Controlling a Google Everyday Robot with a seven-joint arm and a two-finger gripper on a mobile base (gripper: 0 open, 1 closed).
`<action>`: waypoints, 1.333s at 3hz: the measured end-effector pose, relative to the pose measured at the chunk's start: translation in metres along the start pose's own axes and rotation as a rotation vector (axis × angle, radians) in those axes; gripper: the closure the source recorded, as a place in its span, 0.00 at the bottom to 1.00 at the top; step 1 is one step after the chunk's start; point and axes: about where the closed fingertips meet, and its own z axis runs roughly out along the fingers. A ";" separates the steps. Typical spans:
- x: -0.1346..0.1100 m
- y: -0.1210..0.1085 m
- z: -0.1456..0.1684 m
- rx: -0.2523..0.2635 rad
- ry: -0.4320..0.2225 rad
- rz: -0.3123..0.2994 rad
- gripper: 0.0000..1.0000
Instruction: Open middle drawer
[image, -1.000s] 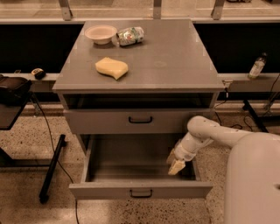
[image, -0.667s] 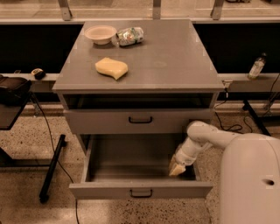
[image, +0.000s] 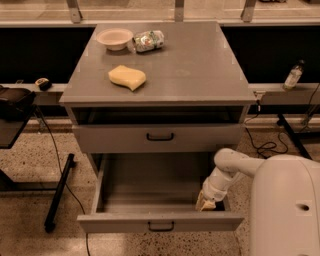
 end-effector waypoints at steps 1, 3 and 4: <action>0.007 0.035 0.008 -0.076 0.003 -0.004 0.71; 0.010 0.111 0.008 -0.299 -0.005 -0.087 0.85; 0.009 0.140 -0.003 -0.407 0.001 -0.187 0.90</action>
Offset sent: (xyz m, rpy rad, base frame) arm -0.1194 -0.0223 0.0201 0.0088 0.2594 0.1325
